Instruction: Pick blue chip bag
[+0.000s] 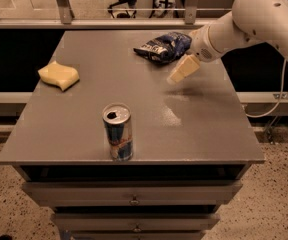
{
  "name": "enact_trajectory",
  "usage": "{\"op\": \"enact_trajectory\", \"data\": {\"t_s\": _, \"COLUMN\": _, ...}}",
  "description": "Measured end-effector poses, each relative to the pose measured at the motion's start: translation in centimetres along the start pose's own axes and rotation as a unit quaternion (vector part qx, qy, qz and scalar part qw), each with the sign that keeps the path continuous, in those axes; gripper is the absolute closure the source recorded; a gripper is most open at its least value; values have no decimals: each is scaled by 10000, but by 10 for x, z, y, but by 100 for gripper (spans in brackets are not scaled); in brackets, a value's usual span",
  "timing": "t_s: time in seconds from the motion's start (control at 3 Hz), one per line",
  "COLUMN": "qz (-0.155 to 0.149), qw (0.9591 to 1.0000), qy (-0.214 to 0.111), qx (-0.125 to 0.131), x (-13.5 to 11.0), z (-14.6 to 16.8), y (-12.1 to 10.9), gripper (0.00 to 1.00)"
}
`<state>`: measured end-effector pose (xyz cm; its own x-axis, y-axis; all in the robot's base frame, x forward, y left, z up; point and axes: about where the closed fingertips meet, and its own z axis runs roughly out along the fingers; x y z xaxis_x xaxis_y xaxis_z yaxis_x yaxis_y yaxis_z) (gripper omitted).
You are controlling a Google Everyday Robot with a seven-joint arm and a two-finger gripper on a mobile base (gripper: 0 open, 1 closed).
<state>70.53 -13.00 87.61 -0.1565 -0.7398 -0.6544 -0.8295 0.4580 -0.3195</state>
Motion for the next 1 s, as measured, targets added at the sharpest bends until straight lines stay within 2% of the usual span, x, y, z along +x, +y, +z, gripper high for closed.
{"op": "enact_trajectory", "data": {"t_s": 0.33, "qz": 211, "qw": 9991, "qy": -334, "qx": 179, "x": -2, "z": 37, "y": -32, "gripper": 0}}
{"op": "enact_trajectory", "data": {"t_s": 0.67, "qz": 406, "qw": 9971, "qy": -535, "qx": 349, "x": -5, "z": 57, "y": -58, "gripper": 0}}
{"op": "enact_trajectory", "data": {"t_s": 1.0, "qz": 669, "qw": 9948, "qy": -602, "qx": 467, "x": -4, "z": 69, "y": -75, "gripper": 17}}
